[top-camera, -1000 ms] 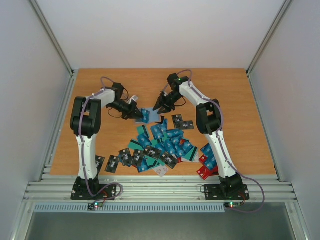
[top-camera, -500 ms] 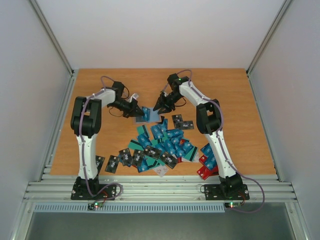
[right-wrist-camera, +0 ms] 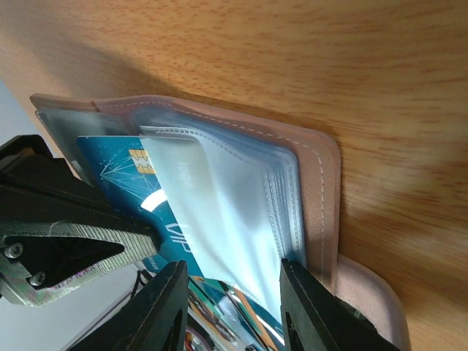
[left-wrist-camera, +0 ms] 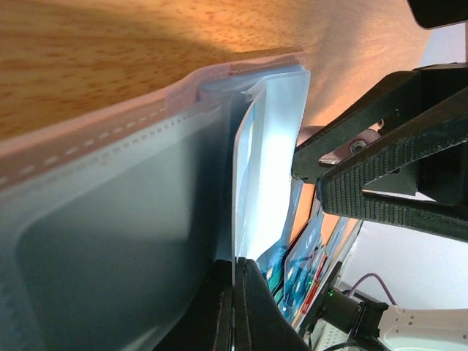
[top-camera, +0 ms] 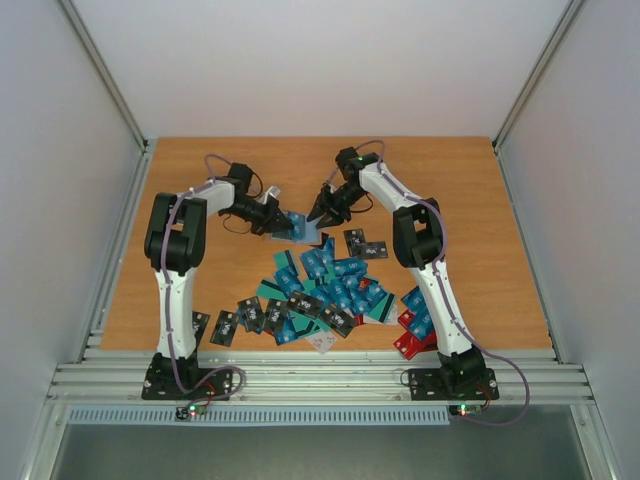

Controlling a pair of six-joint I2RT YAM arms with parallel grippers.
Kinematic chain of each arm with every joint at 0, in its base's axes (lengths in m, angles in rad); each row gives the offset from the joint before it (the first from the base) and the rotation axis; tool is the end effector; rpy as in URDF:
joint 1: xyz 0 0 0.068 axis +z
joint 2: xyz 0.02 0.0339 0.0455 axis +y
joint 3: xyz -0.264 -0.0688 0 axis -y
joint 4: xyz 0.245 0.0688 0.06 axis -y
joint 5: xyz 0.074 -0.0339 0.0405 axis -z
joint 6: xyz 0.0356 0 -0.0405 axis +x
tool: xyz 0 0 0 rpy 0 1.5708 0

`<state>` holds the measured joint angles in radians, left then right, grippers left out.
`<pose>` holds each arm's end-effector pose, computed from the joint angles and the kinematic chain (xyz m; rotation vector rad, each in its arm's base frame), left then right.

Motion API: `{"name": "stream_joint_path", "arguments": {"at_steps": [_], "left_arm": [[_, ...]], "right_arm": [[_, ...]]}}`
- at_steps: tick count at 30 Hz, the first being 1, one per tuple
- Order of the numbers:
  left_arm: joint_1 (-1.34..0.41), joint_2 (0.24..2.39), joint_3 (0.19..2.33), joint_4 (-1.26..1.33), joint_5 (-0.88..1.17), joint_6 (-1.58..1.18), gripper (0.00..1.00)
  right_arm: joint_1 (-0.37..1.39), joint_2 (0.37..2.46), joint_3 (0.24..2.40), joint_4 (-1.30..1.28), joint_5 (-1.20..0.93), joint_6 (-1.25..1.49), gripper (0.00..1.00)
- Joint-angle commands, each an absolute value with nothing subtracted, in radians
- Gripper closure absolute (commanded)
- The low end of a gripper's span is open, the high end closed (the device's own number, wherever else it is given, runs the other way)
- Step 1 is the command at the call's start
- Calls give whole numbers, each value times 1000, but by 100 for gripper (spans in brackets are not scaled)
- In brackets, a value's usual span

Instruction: Put the credit cards into the card holder

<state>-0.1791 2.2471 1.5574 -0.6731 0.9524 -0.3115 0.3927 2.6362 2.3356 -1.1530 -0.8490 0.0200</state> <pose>0.4199 -0.1055 0.1172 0.0341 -2.7438 1.4405 0.4648 0.2215 0.1292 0.5919 -2.7388 -1.2728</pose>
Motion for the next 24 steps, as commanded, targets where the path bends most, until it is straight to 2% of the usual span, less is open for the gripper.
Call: {"name": "stream_joint_path", "arguments": {"at_steps": [1, 13, 18, 24], "left_arm": [[-207, 2273, 1525, -596, 943, -354, 100], [-209, 2267, 1511, -593, 915, -372, 100], [-210, 2267, 1517, -603, 908, -365, 100], [-212, 2269, 1534, -637, 897, -353, 100]], "right_arm": [[395, 2645, 2371, -1174, -833, 41, 64], [384, 2535, 2322, -1202, -755, -32, 64], [393, 2531, 2303, -1196, -706, -21, 73], [398, 2533, 2261, -1195, -626, -27, 90]]}}
